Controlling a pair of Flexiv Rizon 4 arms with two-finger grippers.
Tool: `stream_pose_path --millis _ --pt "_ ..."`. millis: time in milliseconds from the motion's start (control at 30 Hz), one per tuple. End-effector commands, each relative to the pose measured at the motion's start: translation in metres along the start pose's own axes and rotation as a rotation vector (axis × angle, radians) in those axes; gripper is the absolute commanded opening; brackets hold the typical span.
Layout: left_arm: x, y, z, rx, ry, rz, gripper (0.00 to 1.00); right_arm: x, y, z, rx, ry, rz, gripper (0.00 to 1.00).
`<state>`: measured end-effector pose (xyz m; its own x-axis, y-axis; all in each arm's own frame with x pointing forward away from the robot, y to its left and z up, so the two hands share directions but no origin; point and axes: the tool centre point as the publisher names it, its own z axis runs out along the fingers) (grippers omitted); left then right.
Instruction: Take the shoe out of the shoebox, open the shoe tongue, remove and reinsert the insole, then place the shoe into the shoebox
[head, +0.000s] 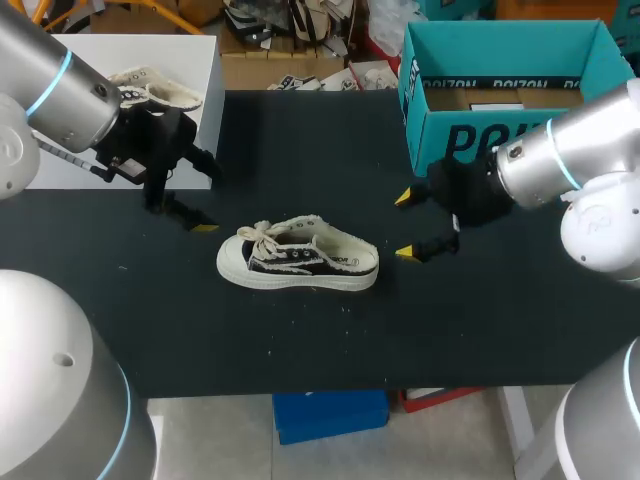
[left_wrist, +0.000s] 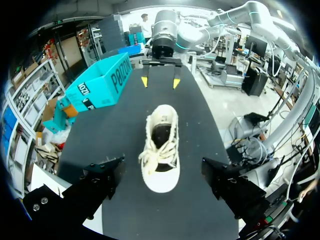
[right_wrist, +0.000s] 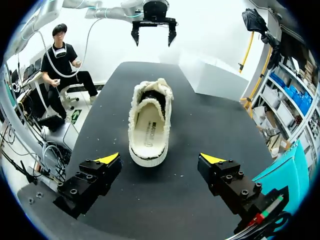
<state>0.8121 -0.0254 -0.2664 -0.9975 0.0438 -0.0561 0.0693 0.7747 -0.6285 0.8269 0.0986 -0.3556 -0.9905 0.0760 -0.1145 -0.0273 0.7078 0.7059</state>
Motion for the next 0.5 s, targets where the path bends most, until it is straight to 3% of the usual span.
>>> stream_pose_path --millis 33,500 --pt "0.000 0.001 0.001 0.000 -0.003 0.002 1.00 -0.004 -0.004 0.029 -0.023 -0.012 -0.001 1.00" --pt "0.000 0.001 0.001 0.000 -0.003 0.002 1.00 0.007 0.000 0.069 -0.067 0.005 0.024 1.00"
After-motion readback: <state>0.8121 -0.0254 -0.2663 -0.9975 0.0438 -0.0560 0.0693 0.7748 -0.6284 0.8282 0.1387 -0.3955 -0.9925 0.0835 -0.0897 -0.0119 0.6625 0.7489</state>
